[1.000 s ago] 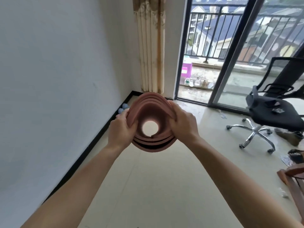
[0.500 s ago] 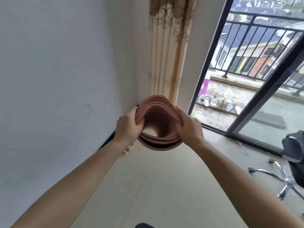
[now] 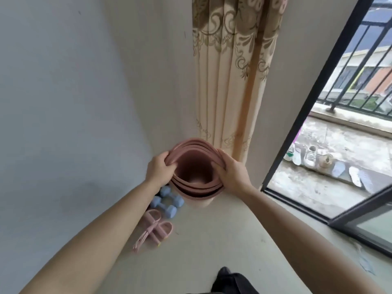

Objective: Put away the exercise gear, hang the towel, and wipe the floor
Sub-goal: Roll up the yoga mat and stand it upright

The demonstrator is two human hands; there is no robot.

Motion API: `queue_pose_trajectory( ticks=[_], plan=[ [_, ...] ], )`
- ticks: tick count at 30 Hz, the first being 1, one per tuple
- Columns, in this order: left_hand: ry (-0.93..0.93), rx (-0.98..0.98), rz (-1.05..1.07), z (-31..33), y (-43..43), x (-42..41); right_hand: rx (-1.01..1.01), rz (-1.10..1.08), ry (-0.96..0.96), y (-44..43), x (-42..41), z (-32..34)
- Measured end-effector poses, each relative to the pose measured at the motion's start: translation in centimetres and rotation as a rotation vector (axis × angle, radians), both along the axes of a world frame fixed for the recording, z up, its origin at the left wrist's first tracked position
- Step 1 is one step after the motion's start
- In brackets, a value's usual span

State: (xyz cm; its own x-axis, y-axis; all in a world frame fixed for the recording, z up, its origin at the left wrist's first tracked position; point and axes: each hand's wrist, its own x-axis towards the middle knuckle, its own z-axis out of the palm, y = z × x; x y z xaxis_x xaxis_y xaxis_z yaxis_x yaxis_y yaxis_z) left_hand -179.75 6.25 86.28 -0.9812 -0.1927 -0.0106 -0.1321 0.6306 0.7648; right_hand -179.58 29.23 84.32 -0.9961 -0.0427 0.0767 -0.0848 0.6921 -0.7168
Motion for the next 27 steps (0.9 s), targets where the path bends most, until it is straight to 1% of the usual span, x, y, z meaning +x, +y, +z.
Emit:
queue_pose_trajectory(
  ticks=[4,6,10,13,17,21,24,27],
  plan=[
    [-0.025,0.099,0.139,-0.5,-0.3,-8.6,-0.086,0.062,-0.196,-0.7,-12.8,0.8],
    [-0.032,0.148,0.223,-1.8,-1.2,-11.8,-0.113,0.128,-0.274,-1.7,-17.9,0.4],
    [-0.041,0.216,0.355,-5.2,-2.8,-18.2,0.013,0.213,-0.326,-4.2,-27.1,-2.5],
    [-0.076,0.243,0.381,-8.3,-4.1,-23.9,0.072,0.253,-0.35,-6.1,-33.7,-6.1],
    [-0.213,0.231,0.371,-12.7,-5.8,-30.9,0.121,0.256,-0.458,-8.4,-40.9,-11.5],
    [-0.345,0.21,0.394,-17.1,-7.2,-37.2,0.15,0.281,-0.552,-10.6,-46.8,-14.8],
    [-0.417,0.185,0.425,-20.1,-7.7,-40.6,0.101,0.259,-0.606,-11.0,-50.1,-17.8],
    [-0.497,0.182,0.444,-24.1,-7.9,-44.0,0.028,0.226,-0.67,-11.4,-53.5,-22.3]
  ],
)
